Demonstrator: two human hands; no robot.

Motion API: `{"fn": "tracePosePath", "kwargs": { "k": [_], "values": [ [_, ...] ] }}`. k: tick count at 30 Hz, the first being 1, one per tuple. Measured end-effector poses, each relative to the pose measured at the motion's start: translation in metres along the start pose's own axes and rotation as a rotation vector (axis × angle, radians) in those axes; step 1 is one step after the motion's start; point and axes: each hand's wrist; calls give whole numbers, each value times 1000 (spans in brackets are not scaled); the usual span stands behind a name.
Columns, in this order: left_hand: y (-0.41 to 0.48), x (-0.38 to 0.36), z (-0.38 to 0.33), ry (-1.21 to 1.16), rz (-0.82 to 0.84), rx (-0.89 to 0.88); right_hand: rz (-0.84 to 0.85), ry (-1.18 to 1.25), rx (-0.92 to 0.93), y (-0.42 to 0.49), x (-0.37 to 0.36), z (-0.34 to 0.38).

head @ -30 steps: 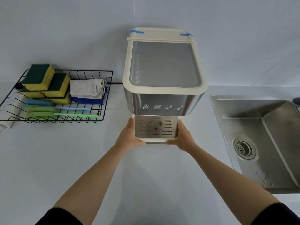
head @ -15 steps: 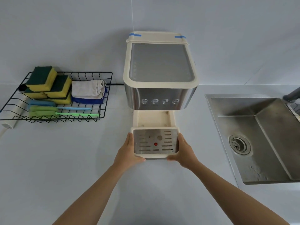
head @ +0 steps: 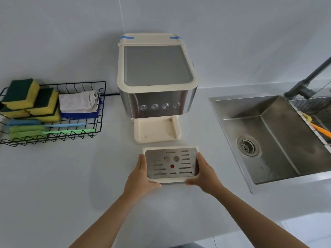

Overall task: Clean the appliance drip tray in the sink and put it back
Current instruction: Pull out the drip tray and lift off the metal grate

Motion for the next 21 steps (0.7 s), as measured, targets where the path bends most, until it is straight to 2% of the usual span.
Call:
{"fn": "tracePosePath", "kwargs": {
  "k": [12, 21],
  "values": [
    [13, -46, -61, 76, 3, 7, 9, -16, -17, -29, 55, -46],
    [18, -95, -108, -49, 6, 88, 81, -38, 19, -43, 100, -92]
  ]
}}
Point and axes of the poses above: each hand's wrist, its own y-axis towards the middle knuckle, its own x-axis out of the back of the hand, z = x × y, and after that the axes turned 15 degrees about z, right-handed
